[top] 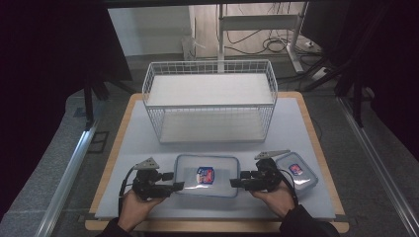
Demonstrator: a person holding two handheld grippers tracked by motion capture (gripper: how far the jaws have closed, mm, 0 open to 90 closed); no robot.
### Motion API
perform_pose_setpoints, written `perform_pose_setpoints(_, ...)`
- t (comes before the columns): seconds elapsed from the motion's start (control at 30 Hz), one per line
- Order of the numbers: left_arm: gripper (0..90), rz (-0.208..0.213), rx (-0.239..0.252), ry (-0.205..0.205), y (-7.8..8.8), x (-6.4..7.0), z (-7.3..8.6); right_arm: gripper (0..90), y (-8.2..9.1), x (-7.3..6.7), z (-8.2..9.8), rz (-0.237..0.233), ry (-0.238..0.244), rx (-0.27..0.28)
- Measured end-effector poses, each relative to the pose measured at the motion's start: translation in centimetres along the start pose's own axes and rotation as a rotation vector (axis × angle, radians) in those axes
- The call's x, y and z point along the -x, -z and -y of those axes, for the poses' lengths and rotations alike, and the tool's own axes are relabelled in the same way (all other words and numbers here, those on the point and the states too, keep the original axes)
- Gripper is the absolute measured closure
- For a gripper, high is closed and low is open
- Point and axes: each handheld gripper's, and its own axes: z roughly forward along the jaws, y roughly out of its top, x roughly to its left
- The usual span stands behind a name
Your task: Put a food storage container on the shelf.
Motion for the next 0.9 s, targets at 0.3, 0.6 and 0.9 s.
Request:
perform_pose_setpoints(0.3, 47.9, 0.081, 0.075, 0.055, -0.1, -2.2, -0.5, 45.2, 0.1, 0.2, 0.1, -0.022, -0.023, 0.021)
perform_pose_setpoints(0.6, 43.3, 0.149, 0.058, 0.139, -0.4, -2.8, -0.4, 46.7, 0.0, 0.2, 0.0, -0.020, -0.016, 0.027)
perform_pose_setpoints(0.9, 45.6, 0.140, 0.057, 0.171, -0.2, -2.1, -0.1, 49.4, -0.2, 0.3, -0.2, -0.020, -0.082, 0.054)
